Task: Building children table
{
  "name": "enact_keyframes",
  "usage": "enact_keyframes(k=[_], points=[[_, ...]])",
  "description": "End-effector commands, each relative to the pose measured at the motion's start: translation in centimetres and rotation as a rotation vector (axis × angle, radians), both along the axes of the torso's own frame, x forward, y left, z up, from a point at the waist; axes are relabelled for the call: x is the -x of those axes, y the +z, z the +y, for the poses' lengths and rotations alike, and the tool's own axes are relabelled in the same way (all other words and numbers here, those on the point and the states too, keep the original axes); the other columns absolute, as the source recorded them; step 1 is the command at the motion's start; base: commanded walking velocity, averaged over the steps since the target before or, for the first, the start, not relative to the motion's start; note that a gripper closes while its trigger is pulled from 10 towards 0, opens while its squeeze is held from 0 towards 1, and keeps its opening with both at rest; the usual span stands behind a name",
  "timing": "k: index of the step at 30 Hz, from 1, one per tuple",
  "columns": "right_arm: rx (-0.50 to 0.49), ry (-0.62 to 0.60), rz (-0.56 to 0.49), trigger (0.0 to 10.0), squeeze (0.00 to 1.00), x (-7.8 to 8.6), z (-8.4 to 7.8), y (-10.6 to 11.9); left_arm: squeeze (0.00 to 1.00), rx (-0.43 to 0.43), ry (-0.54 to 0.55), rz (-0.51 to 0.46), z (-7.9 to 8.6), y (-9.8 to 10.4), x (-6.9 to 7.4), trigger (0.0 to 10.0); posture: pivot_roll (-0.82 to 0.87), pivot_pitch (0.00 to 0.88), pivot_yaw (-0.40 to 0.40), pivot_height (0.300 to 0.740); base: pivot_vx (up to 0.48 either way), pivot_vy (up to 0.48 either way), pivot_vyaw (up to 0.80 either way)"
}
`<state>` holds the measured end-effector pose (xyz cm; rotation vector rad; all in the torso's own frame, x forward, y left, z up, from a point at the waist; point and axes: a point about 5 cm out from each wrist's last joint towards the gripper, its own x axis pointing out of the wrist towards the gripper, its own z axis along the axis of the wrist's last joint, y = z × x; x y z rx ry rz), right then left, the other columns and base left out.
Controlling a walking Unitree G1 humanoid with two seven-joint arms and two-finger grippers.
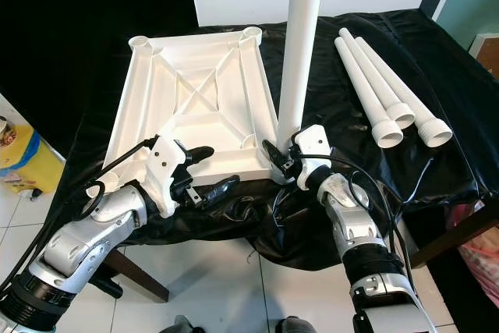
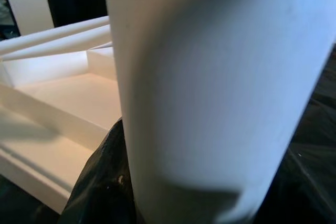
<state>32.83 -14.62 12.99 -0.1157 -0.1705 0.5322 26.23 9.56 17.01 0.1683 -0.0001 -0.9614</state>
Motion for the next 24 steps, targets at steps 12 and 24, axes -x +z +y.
enact_keyframes(k=[12, 24], points=[[-0.096, -0.037, 0.129, 10.0, 0.0, 0.8, 0.6, -2.5, 0.0, -0.023, -0.176, 0.023, -0.3, -0.1, 0.8, 10.0, -0.03, 0.049, 0.041, 0.74, 0.0, 0.0, 0.0], [-0.063, -0.163, 0.112, 10.0, 0.0, 1.2, 1.3, -2.7, 0.0, -0.018, -0.173, 0.027, -0.3, -0.1, 0.8, 10.0, -0.03, 0.058, 0.032, 0.74, 0.0, 0.0, 0.0]])
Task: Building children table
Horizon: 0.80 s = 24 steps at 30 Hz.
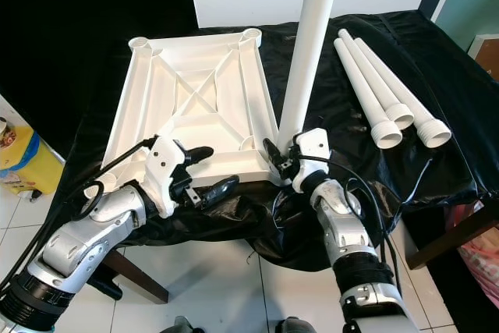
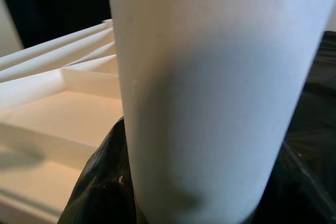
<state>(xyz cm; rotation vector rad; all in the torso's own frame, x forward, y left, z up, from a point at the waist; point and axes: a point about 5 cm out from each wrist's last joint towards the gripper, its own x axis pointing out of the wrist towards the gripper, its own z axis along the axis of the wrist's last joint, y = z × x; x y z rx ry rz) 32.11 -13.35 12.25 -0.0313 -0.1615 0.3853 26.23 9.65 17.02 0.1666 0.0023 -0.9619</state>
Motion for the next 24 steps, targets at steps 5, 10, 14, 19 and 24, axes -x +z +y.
enact_keyframes(k=[5, 10, 14, 19, 24], points=[[-0.012, -0.312, 0.115, 10.0, 0.0, 0.7, 0.2, -2.2, 0.0, -0.012, -0.164, 0.023, -0.4, -0.1, 0.8, 10.0, -0.03, 0.061, 0.027, 0.74, 0.0, 0.0, 0.0], [-0.031, -0.466, 0.133, 10.0, 0.0, 1.3, 0.3, -2.6, 0.0, -0.01, -0.162, 0.023, -0.4, -0.1, 0.8, 10.0, -0.03, 0.064, 0.029, 0.74, 0.0, 0.0, 0.0], [-0.053, -0.463, 0.157, 10.0, 0.0, 1.9, 1.8, -3.0, 0.0, -0.007, -0.163, 0.024, -0.4, -0.1, 0.7, 10.0, -0.03, 0.066, 0.033, 0.74, 0.0, 0.0, 0.0], [-0.062, -0.465, 0.129, 10.0, 0.0, 2.0, 2.2, -2.4, 0.0, -0.007, -0.163, 0.023, -0.4, -0.1, 0.6, 10.0, -0.03, 0.065, 0.033, 0.74, 0.0, 0.0, 0.0], [-0.102, -0.41, 0.062, 10.0, 1.0, 2.1, 2.6, -1.3, 0.0, -0.009, -0.152, 0.014, -0.1, 0.1, 0.4, 10.0, -0.03, 0.062, 0.03, 0.74, 0.0, 0.0, 0.0]])
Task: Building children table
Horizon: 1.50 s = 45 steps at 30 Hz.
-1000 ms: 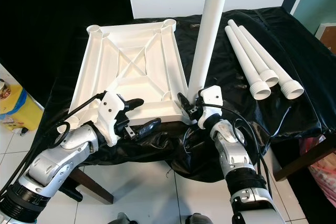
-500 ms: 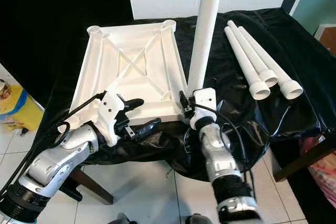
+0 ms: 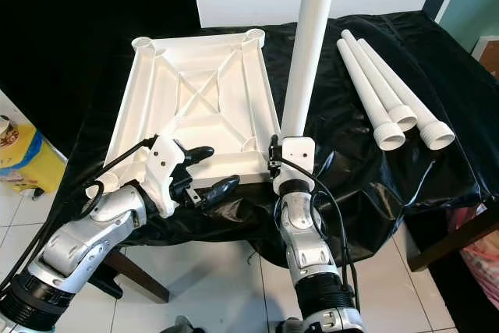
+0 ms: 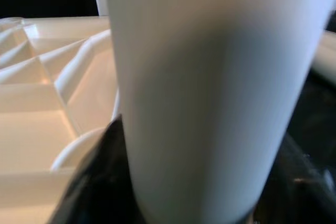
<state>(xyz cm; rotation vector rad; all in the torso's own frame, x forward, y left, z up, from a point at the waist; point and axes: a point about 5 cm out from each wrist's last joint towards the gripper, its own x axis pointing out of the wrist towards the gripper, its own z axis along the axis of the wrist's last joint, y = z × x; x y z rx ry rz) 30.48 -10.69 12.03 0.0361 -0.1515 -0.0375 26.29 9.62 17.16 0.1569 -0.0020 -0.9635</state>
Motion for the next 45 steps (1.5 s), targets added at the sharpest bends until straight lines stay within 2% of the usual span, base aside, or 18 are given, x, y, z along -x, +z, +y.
enact_keyframes(k=[1, 2, 6, 11, 12, 13, 15, 18, 21, 25, 30, 31, 32, 42, 43, 44, 45], points=[[-0.012, 0.008, 0.042, 10.0, 1.0, 0.4, -0.1, -1.1, 0.0, -0.019, -0.151, 0.013, -0.1, 0.0, 0.4, 10.0, -0.03, 0.062, 0.03, 0.74, 0.0, 0.0, 0.0], [-0.023, 0.028, 0.011, 10.0, 1.0, 0.5, -0.1, -0.6, 0.0, -0.019, -0.147, 0.011, 0.0, 0.1, 0.4, 10.0, -0.03, 0.062, 0.03, 0.74, 0.0, 0.0, 0.0], [-0.036, 0.043, 0.003, 10.0, 1.0, 0.5, -0.1, -0.4, 0.0, -0.019, -0.146, 0.01, 0.0, 0.1, 0.3, 10.0, -0.03, 0.061, 0.03, 0.74, 0.0, 0.0, 0.0], [-0.043, 0.208, -0.024, 10.0, 1.0, 0.3, -0.6, 0.2, 0.0, -0.015, -0.148, 0.011, 0.0, 0.2, 0.4, 10.0, -0.03, 0.061, 0.03, 0.74, 0.0, 0.0, 0.0], [-0.026, 0.244, -0.031, 10.0, 0.0, 0.3, -0.7, 0.3, 0.0, -0.015, -0.149, 0.011, 0.0, 0.2, 0.4, 10.0, -0.03, 0.062, 0.031, 0.74, 0.0, 0.0, 0.0], [-0.026, 0.244, -0.031, 10.0, 0.0, 0.3, -0.7, 0.3, 0.0, -0.015, -0.149, 0.011, 0.0, 0.2, 0.4, 10.0, -0.03, 0.062, 0.031, 0.74, 0.0, 0.0, 0.0], [-0.022, 0.344, -0.017, 10.0, 0.0, 0.2, -0.8, 0.3, 0.0, -0.014, -0.151, 0.012, 0.0, 0.2, 0.4, 10.0, -0.03, 0.061, 0.031, 0.74, 0.0, 0.0, 0.0], [-0.005, 0.409, -0.026, 10.0, 0.0, 0.0, -1.3, 0.6, 0.0, -0.012, -0.154, 0.013, -0.1, 0.2, 0.4, 10.0, -0.03, 0.06, 0.031, 0.74, 0.0, 0.0, 0.0], [0.086, 0.511, -0.042, 10.0, 0.0, -0.4, -2.1, 1.2, 0.0, -0.012, -0.158, 0.012, -0.2, 0.1, 0.4, 10.0, -0.03, 0.055, 0.033, 0.74, 0.0, 0.0, 0.0], [0.117, 0.573, -0.038, 10.0, 0.0, -0.8, -2.5, 1.5, 0.0, -0.012, -0.16, 0.011, -0.2, 0.1, 0.4, 10.0, -0.03, 0.052, 0.034, 0.74, 0.0, 0.0, 0.0], [0.204, 0.651, -0.036, 10.0, 0.0, -1.7, -3.1, 2.2, 0.0, -0.013, -0.166, 0.009, -0.3, 0.2, 0.4, 10.0, -0.03, 0.045, 0.033, 0.74, 0.0, 0.0, 0.0], [0.202, 0.648, -0.025, 1.6, 0.0, -1.8, -3.3, 2.1, 0.0, -0.013, -0.166, 0.007, -0.3, 0.2, 0.4, 10.0, -0.03, 0.043, 0.029, 0.74, 0.0, 0.0, 0.0], [0.204, 0.647, -0.016, 0.0, 0.0, -1.9, -3.5, 2.0, 0.0, -0.013, -0.166, 0.006, -0.3, 0.3, 0.4, 10.0, -0.02, 0.04, 0.029, 0.74, 0.0, 0.0, 0.0], [0.211, 0.644, 0.018, 0.0, 0.0, -2.2, -4.3, 1.4, 0.0, -0.014, -0.161, 0.002, -0.1, 0.3, 0.4, 10.0, -0.02, 0.029, 0.034, 0.74, 0.0, 0.0, 0.0], [0.212, 0.644, 0.019, 5.0, 0.0, -2.3, -4.4, 1.4, 0.0, -0.014, -0.162, 0.002, -0.1, 0.3, 0.4, 10.0, -0.02, 0.027, 0.035, 0.74, 0.0, 0.0, 0.0], [0.212, 0.644, 0.019, 5.0, 0.0, -2.3, -4.4, 1.4, 0.0, -0.014, -0.162, 0.002, -0.1, 0.3, 0.4, 10.0, -0.02, 0.027, 0.035, 0.74, 0.0, 0.0, 0.0], [0.204, 0.645, 0.029, 10.0, 0.0, -2.3, -4.4, 1.3, 0.0, -0.016, -0.162, 0.002, 0.0, 0.3, 0.4, 10.0, -0.02, 0.026, 0.036, 0.74, 0.0, 0.0, 0.0]])
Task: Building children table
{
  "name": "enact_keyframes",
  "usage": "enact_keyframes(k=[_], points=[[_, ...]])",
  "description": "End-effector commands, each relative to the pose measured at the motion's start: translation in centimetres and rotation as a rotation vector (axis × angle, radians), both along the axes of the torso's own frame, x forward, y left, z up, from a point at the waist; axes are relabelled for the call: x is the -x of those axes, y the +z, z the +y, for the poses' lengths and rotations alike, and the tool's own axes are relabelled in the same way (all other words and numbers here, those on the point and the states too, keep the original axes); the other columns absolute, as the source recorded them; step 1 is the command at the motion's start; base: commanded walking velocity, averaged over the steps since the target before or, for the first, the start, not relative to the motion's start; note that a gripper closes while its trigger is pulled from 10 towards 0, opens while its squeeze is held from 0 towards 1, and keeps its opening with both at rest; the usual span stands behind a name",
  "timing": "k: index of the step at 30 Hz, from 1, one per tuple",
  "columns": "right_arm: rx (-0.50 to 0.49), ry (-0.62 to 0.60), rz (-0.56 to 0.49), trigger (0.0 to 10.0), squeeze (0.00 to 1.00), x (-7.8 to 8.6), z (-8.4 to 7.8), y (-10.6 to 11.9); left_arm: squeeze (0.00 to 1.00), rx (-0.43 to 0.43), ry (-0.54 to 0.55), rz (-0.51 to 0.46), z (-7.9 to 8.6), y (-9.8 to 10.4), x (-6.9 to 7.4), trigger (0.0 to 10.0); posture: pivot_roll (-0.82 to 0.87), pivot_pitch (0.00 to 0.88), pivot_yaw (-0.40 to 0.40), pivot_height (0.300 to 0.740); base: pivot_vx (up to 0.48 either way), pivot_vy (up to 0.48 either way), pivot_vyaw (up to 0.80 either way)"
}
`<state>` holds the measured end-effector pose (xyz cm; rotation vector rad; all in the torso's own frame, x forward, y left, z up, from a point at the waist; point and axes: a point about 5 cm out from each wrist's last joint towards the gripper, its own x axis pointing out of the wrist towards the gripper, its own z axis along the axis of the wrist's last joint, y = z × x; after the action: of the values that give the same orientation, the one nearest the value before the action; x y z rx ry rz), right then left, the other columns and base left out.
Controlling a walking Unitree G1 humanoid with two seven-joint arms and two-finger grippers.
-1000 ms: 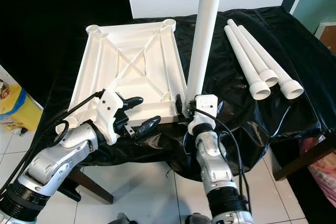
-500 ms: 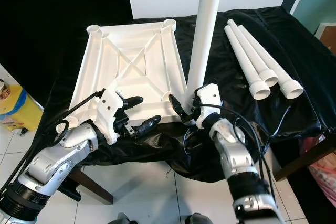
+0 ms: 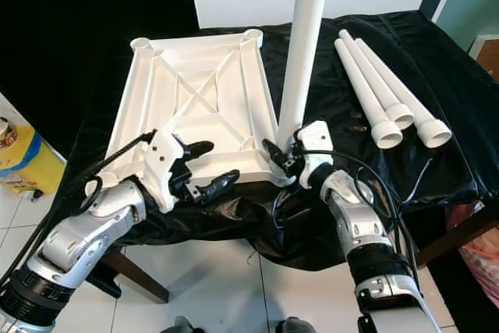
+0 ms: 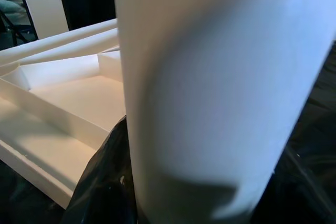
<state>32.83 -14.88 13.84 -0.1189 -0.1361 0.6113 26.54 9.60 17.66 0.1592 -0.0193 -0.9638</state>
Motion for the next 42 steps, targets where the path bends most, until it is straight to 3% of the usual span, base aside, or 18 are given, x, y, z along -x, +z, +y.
enact_keyframes(k=[1, 8, 20, 22, 23, 24, 32, 41, 42], points=[[-0.016, 0.003, 0.042, 10.0, 0.0, 0.0, -0.2, -0.6, 0.0, -0.025, -0.162, 0.018, 0.0, -0.1, 0.6, 10.0, -0.02, 0.025, 0.037, 0.74, 0.0, 0.0, 0.0], [-0.093, -0.036, 0.077, 10.0, 0.0, 0.0, -0.1, -1.0, 0.0, -0.031, -0.162, 0.018, 0.1, -0.1, 0.6, 10.0, -0.01, 0.028, 0.039, 0.74, 0.0, 0.0, 0.0], [-0.115, -0.127, 0.056, 10.0, 0.0, 0.3, 0.5, -1.3, 0.0, -0.034, -0.166, 0.025, 0.2, -0.2, 0.8, 10.0, -0.02, 0.038, 0.04, 0.74, 0.0, 0.0, 0.0], [-0.12, -0.242, 0.054, 10.0, 0.0, 0.4, 0.8, -1.4, 0.0, -0.033, -0.166, 0.027, 0.1, -0.3, 0.8, 10.0, -0.02, 0.041, 0.037, 0.74, 0.0, 0.0, 0.0], [-0.12, -0.242, 0.054, 10.0, 0.0, 0.4, 0.8, -1.4, 0.0, -0.033, -0.166, 0.027, 0.1, -0.3, 0.8, 10.0, -0.02, 0.041, 0.037, 0.74, 0.0, 0.0, 0.0], [-0.116, -0.354, 0.059, 10.0, 0.0, 0.5, 1.1, -1.6, 0.0, -0.031, -0.164, 0.029, 0.1, -0.3, 0.8, 10.0, -0.02, 0.041, 0.037, 0.74, 0.0, 0.0, 0.0], [-0.14, -0.566, 0.1, 10.0, 0.0, 1.2, 3.0, -2.4, 0.0, -0.024, -0.155, 0.031, 0.1, -0.3, 0.8, 10.0, -0.02, 0.045, 0.031, 0.74, 0.0, 0.0, 0.0], [-0.171, -0.629, 0.113, 10.0, 0.0, 1.4, 4.1, -2.2, 0.0, -0.022, -0.147, 0.033, 0.2, -0.4, 0.9, 10.0, -0.01, 0.049, 0.03, 0.74, 0.0, 0.0, 0.0], [-0.174, -0.619, 0.106, 10.0, 0.32, 1.4, 4.1, -2.1, 0.0, -0.023, -0.144, 0.032, 0.3, -0.3, 0.8, 10.0, -0.01, 0.05, 0.029, 0.74, 0.0, 0.0, 0.0]])
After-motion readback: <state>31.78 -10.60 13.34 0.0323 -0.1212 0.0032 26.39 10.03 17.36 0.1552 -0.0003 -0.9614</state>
